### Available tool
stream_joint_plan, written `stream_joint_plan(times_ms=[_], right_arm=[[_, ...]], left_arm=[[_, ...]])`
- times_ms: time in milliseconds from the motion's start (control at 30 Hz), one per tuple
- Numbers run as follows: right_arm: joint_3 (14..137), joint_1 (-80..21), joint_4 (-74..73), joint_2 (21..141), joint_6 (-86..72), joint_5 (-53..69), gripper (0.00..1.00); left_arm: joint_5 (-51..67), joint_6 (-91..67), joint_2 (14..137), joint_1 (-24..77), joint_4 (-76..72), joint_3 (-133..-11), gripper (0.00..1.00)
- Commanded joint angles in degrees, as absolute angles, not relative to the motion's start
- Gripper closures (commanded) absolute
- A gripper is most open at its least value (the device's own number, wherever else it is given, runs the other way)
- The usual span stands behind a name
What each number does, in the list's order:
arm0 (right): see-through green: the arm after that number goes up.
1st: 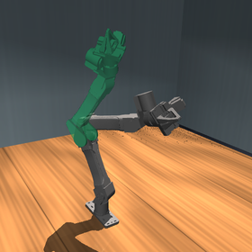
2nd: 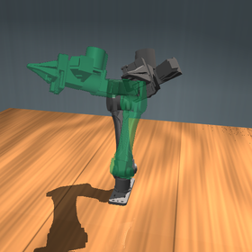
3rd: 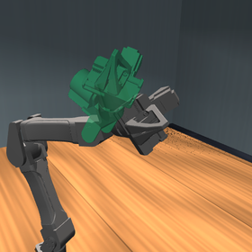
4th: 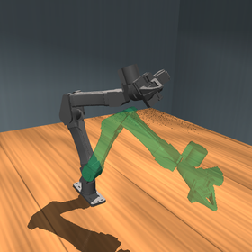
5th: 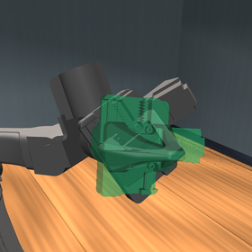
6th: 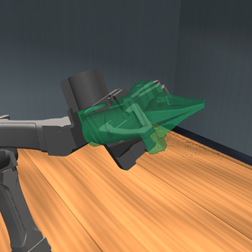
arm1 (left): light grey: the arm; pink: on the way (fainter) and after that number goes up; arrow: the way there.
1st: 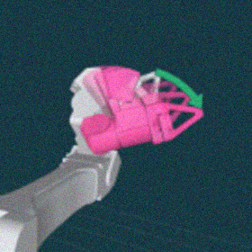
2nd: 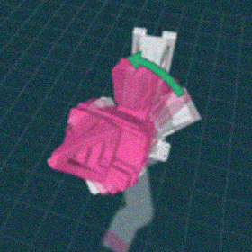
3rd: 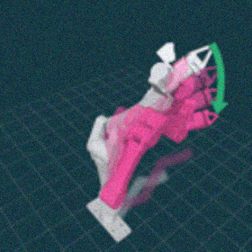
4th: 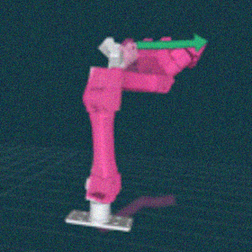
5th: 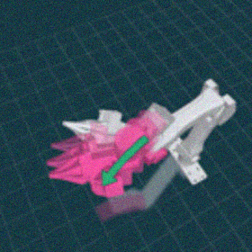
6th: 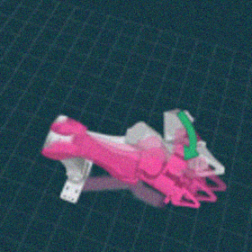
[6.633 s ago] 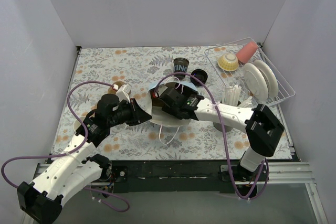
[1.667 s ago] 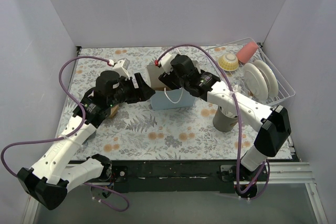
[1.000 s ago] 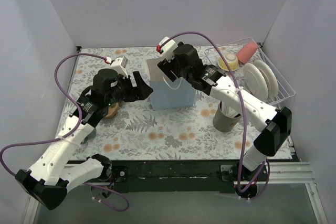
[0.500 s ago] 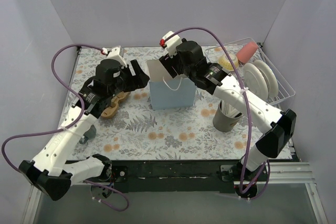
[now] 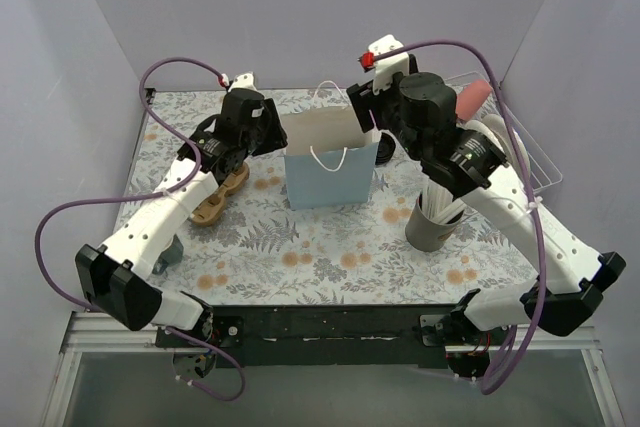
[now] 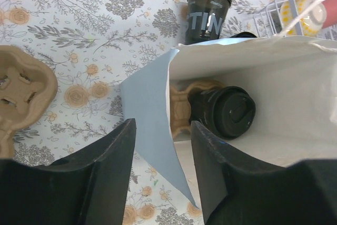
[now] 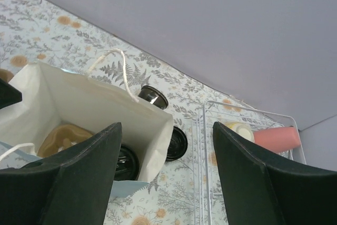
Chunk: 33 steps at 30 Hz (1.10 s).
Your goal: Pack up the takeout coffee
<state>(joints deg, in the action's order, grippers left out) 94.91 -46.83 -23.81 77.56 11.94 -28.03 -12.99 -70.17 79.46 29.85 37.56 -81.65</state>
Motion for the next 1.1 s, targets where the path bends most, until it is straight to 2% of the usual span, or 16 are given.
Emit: stream_joint_plan(times_ms=[0, 133, 167, 400, 533, 767, 900, 1067], right_arm=[[93.8, -46.1, -22.9, 75.3, 11.3, -30.2, 0.23], [92.6, -45.7, -22.7, 74.8, 11.3, -30.1, 0.23], [92.6, -45.6, -22.6, 74.8, 11.2, -30.1, 0.24], [93.3, -45.0, -22.5, 75.7, 11.1, -29.4, 0.24], [93.4, -44.6, -22.7, 75.7, 11.0, -29.1, 0.24], [92.6, -44.0, -22.9, 75.1, 10.8, -28.9, 0.24], [92.2, -43.9, -23.0, 74.4, 10.5, -29.0, 0.24], [91.5, -43.7, -23.2, 73.8, 9.8, -29.4, 0.25]], left_arm=[[-16.5, -67.8, 79.5, 30.1, 38.3, -84.2, 0.57], [-16.4, -67.1, 80.7, 30.1, 39.0, -85.6, 0.68], [-16.4, -66.9, 80.9, 30.1, 39.1, -86.2, 0.74], [-16.3, -65.7, 81.3, 30.1, 40.2, -87.7, 0.89], [-16.0, -65.4, 81.1, 30.1, 40.8, -87.7, 0.95], [-14.5, -66.2, 81.9, 30.1, 40.7, -88.0, 0.93], [-14.2, -65.8, 82.4, 30.1, 40.8, -88.8, 1.0], [-14.3, -65.4, 82.2, 30.1, 41.1, -89.8, 1.0]])
